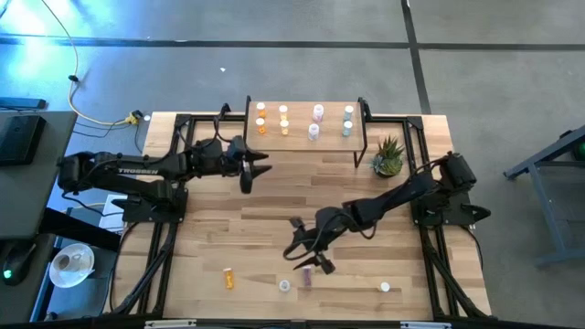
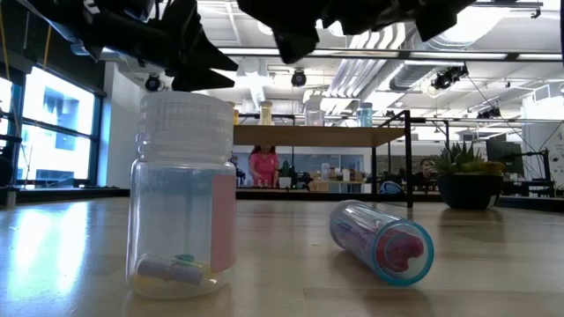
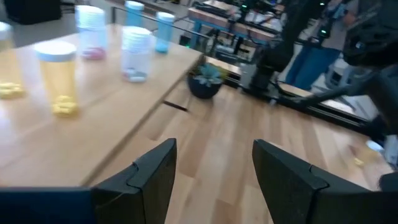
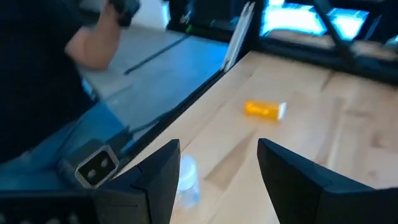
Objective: Pick and place medicine bottles onto shelf by color
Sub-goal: Put the white pill bottle on the shelf aligned with the other white pill bottles
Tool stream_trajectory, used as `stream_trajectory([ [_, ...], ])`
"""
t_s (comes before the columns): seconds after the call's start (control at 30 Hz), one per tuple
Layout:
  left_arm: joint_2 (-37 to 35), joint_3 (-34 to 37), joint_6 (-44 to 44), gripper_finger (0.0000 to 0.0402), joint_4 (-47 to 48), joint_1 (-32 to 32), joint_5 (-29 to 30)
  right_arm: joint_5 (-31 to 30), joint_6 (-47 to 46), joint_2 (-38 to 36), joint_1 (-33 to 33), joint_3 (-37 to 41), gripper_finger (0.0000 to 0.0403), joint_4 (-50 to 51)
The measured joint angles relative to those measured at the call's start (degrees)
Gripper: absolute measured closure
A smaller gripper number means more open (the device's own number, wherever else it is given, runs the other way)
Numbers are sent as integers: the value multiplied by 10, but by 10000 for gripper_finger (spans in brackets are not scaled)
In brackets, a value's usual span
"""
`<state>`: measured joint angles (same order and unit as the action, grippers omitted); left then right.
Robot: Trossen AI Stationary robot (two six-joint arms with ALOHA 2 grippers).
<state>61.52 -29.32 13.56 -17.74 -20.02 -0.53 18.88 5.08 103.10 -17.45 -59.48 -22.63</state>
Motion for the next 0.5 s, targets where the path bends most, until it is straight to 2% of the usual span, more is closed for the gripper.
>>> stream_trajectory([
  [0.13,0,0,14,200,0,30,30,13,37,27,-10,-34,197,55],
  [0.23,0,0,14,200,0,50,58,16,66,43,-17,-50,197,57],
  [0.5,2,0,15,200,6,98,101,26,70,91,-19,-79,197,56],
])
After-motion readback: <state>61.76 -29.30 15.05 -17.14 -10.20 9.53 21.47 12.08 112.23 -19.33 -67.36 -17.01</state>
